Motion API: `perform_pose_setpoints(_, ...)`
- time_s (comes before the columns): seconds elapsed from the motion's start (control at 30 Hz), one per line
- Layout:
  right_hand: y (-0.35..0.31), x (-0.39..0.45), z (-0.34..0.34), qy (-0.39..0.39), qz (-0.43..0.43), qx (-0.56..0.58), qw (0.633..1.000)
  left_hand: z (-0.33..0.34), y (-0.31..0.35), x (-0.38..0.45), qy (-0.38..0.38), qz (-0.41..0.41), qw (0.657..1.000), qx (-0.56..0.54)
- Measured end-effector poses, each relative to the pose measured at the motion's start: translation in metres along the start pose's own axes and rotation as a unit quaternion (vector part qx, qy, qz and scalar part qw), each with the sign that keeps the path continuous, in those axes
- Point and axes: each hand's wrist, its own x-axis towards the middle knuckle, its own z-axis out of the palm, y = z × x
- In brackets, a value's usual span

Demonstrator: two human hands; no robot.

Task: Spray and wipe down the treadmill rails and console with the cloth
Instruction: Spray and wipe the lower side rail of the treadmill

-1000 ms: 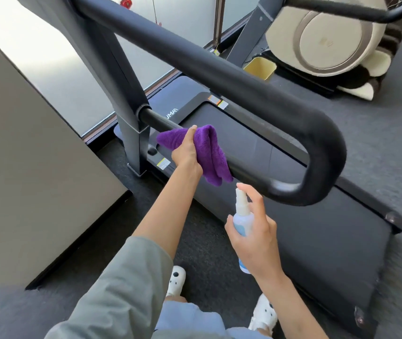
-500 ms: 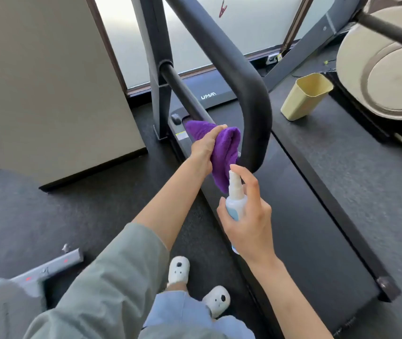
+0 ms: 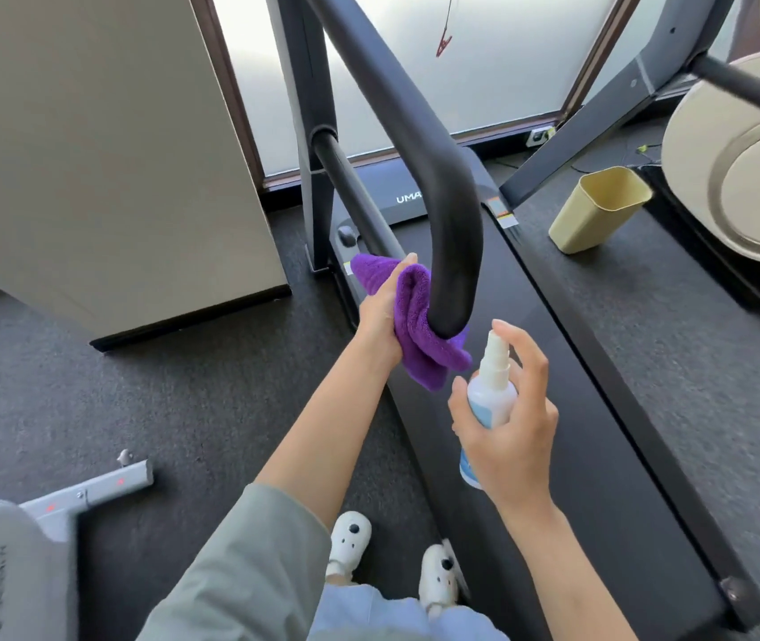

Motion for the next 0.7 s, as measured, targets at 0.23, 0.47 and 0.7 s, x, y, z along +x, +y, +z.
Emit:
perform_pose_setpoints(0.23,0.018,0.014,-0.031,-0.044,-0.039,0.026,0.998,0.004,-0.019,-0.028,-0.063,0.001,0.997,-0.037)
perform_pose_setpoints(0.47,0.037,0.046,-0.032,-0.068,-0.002,0.042,0.997,-0.009,-0.007,0.001,0.022,0.07,0.997,-0.028)
perform_pose_setpoints(0.7,0.057,0.088,0.019,-0.061,0.045,0.061,0.995,-0.011,0.054,0.05,0.049,0.014,0.997,-0.063)
